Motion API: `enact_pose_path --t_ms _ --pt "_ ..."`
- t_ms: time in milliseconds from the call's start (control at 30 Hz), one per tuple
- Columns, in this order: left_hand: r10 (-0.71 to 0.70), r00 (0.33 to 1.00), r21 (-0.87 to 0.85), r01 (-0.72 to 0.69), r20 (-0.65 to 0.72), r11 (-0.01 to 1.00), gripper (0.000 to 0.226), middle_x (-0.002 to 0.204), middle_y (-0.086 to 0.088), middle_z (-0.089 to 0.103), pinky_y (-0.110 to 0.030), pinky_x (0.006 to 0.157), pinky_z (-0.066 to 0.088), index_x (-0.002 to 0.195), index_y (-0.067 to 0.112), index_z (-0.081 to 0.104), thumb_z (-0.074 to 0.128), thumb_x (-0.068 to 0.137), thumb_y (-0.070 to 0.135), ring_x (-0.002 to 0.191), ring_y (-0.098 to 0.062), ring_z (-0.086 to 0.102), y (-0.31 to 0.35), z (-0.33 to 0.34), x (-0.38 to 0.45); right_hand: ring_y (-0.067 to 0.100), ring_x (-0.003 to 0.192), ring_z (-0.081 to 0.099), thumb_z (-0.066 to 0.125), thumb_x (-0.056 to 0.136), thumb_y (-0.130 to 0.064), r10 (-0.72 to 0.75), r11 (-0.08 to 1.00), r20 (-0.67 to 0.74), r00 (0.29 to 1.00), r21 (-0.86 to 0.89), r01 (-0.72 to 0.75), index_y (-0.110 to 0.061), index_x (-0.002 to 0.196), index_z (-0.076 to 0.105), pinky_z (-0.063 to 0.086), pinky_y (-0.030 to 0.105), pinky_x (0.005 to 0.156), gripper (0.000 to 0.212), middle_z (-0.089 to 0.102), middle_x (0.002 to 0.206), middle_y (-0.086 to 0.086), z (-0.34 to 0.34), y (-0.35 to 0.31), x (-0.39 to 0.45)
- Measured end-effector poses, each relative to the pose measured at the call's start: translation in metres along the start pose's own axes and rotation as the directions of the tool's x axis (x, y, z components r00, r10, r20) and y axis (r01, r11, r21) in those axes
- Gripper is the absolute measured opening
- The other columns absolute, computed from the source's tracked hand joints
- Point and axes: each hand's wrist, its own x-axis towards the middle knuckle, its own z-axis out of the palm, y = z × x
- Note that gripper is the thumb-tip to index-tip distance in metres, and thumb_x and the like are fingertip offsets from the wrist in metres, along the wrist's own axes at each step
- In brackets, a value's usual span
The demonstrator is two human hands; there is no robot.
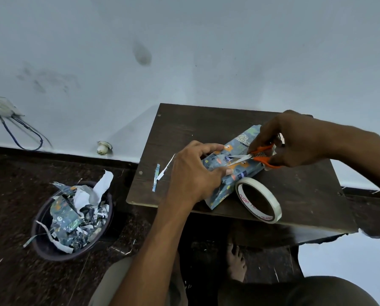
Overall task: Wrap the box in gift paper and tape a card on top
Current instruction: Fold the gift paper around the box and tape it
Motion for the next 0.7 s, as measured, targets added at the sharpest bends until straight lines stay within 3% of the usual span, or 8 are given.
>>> enact_pose_path --t_ms 467,533,633,700 --pt "-0.012 0.999 0.014 0.011 0.039 1.000 0.057 0.113 0.016 0.061 -0.026 0.093 0.054 0.123 0.033 0.072 0.092 0.069 0.034 0.102 -0.001 0.060 0.001 -0.002 0.001 -0.018 0.081 0.054 0.081 0.076 -0.017 -0.030 0.999 0.026 0.999 -0.021 0.031 -0.041 0.109 0.078 0.038 0.003 0.063 0.041 0.070 0.095 -0.022 0.002 -0.001 0.009" --pt "-0.018 0.998 0.014 0.017 0.056 1.000 0.059 0.114 0.016 0.060 -0.026 0.094 0.053 0.125 0.034 0.070 0.092 0.070 0.034 0.103 0.000 0.059 0.001 -0.003 0.000 -0.018 0.080 0.054 0.079 0.076 -0.013 -0.025 1.000 0.039 0.999 -0.015 0.025 -0.041 0.109 0.078 0.037 0.007 0.065 0.043 0.067 0.091 -0.025 0.002 -0.003 0.011" --pt "-0.023 0.998 0.014 0.022 0.062 1.000 0.060 0.116 0.016 0.060 -0.030 0.096 0.055 0.126 0.034 0.070 0.092 0.070 0.035 0.104 -0.002 0.059 0.000 -0.003 0.001 -0.011 0.078 0.059 0.078 0.076 -0.011 -0.010 1.000 0.047 0.999 0.016 0.010 -0.041 0.106 0.078 0.047 0.015 0.067 0.042 0.067 0.085 -0.028 0.000 -0.005 0.013" --pt "-0.028 0.997 0.012 0.027 0.066 1.000 0.060 0.115 0.015 0.060 -0.032 0.095 0.055 0.126 0.034 0.070 0.092 0.070 0.036 0.104 -0.002 0.060 0.000 -0.003 0.001 -0.010 0.079 0.061 0.078 0.076 -0.011 -0.004 0.999 0.044 0.999 0.038 0.002 -0.040 0.104 0.079 0.047 0.014 0.068 0.041 0.068 0.083 -0.029 -0.001 -0.006 0.013"
